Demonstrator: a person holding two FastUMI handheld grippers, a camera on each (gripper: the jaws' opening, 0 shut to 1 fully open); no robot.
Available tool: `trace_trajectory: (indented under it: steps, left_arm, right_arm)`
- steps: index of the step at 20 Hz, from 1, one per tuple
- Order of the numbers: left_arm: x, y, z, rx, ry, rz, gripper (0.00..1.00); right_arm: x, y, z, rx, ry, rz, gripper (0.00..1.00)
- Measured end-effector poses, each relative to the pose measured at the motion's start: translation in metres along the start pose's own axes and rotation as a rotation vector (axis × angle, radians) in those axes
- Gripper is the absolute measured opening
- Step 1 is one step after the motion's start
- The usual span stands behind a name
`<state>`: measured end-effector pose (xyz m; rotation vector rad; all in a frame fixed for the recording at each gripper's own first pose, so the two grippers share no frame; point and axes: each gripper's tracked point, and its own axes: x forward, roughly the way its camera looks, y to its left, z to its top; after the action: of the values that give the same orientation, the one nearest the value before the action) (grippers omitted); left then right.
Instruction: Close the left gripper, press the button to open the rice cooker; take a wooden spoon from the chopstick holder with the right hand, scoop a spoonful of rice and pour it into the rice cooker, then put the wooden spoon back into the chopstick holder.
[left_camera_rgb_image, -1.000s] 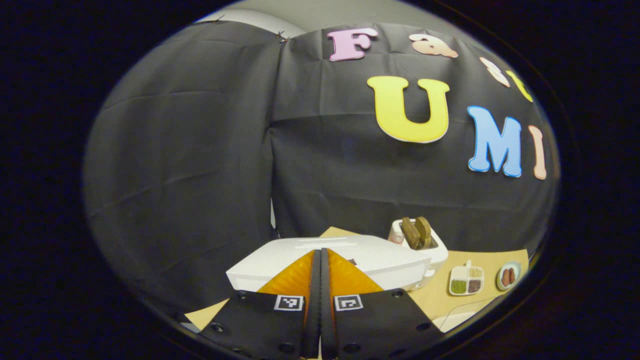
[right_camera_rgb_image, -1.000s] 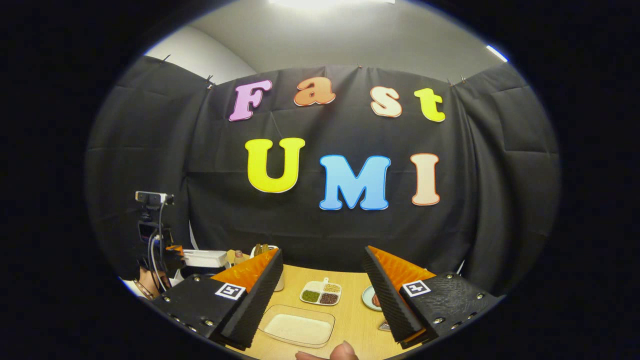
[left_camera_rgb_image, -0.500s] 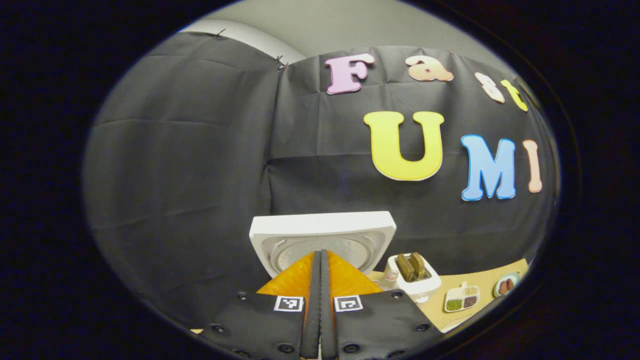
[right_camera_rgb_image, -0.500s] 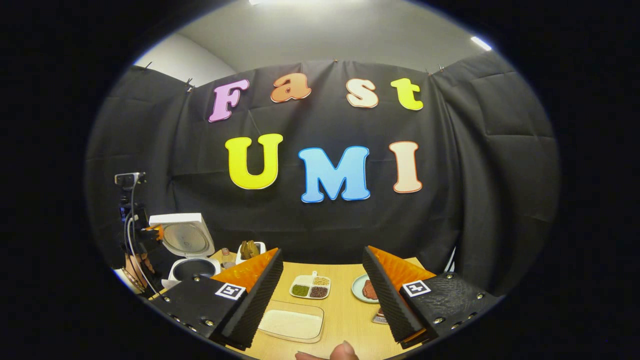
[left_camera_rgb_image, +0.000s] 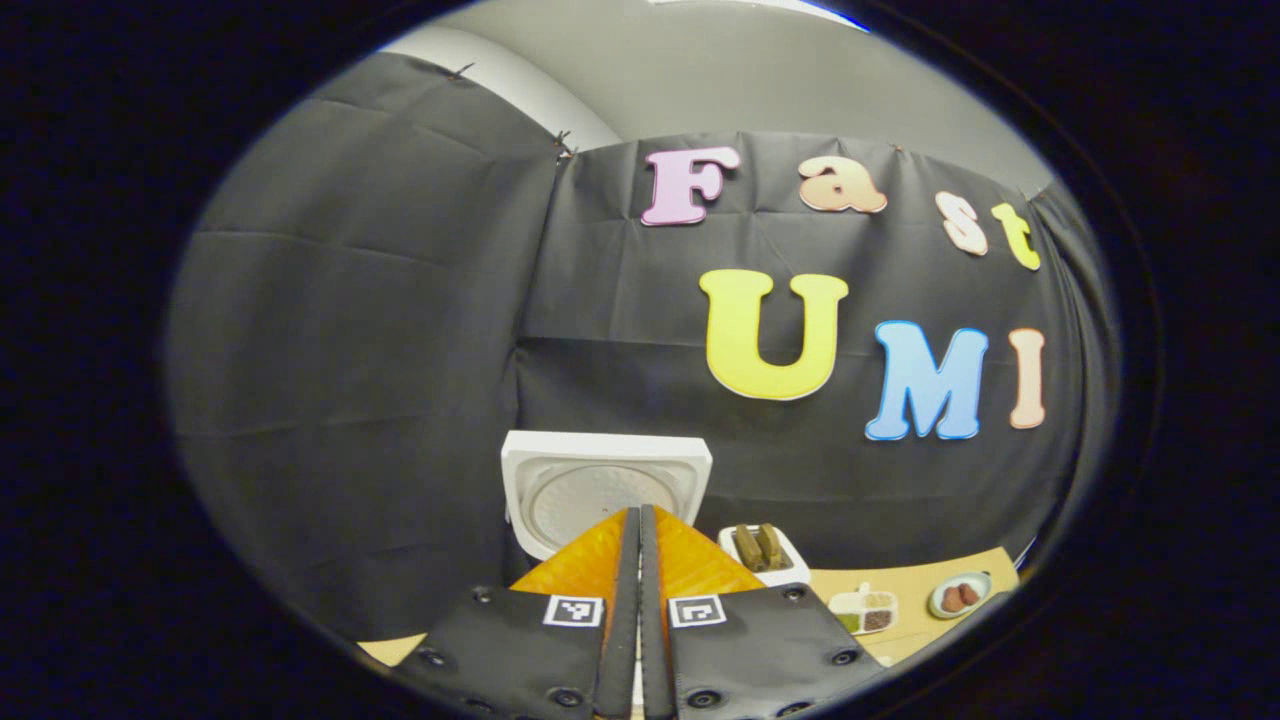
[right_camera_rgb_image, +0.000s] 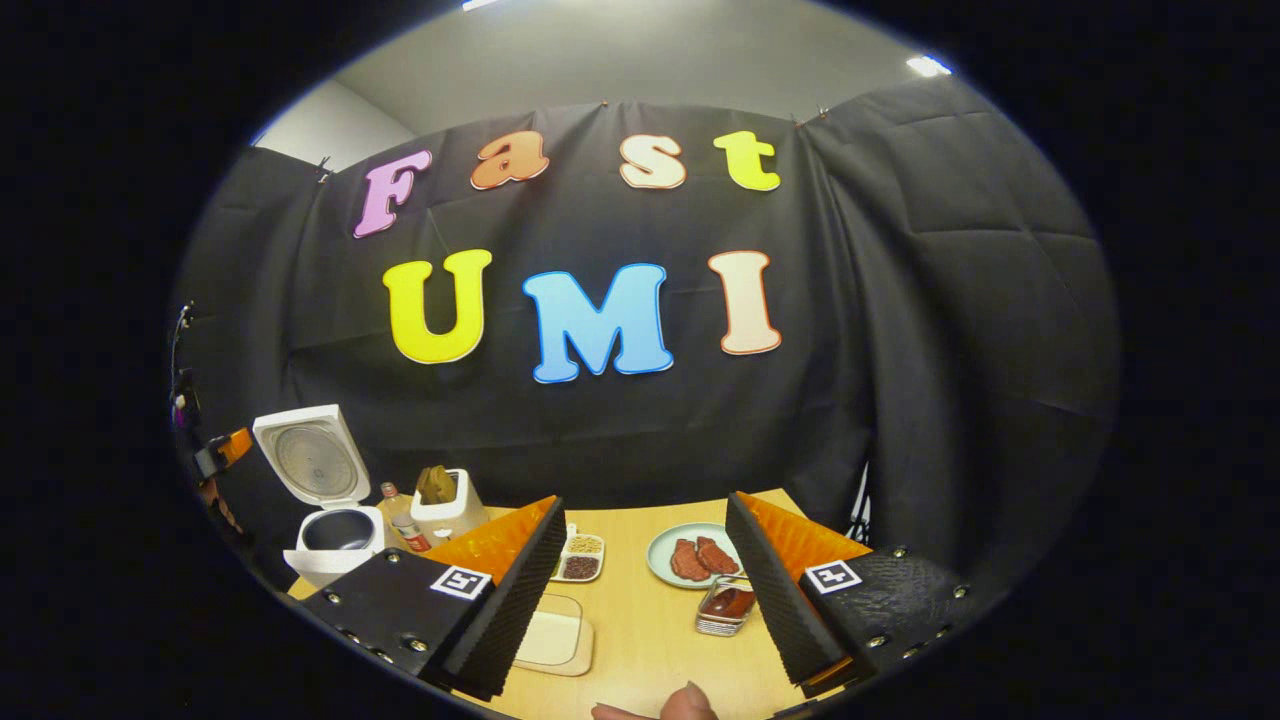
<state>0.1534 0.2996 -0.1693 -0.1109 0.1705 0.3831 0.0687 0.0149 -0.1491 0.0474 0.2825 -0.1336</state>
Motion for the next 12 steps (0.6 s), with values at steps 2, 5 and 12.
trace_trajectory:
  steps: [2, 5, 12]
  left_arm:
    - [-0.023, -0.022, -0.002, -0.039, 0.013, -0.063, 0.19]
    - [-0.058, -0.036, 0.007, 0.023, -0.02, -0.07, 0.68]
    - [-0.136, -0.084, 0.03, 0.026, -0.098, -0.048, 0.88]
  right_arm:
    - [0.012, -0.037, -0.013, 0.032, 0.012, -0.047, 0.98]
    - [0.036, -0.093, -0.041, 0.085, 0.039, -0.109, 0.98]
    - [0.09, -0.145, -0.093, 0.091, 0.11, -0.061, 0.98]
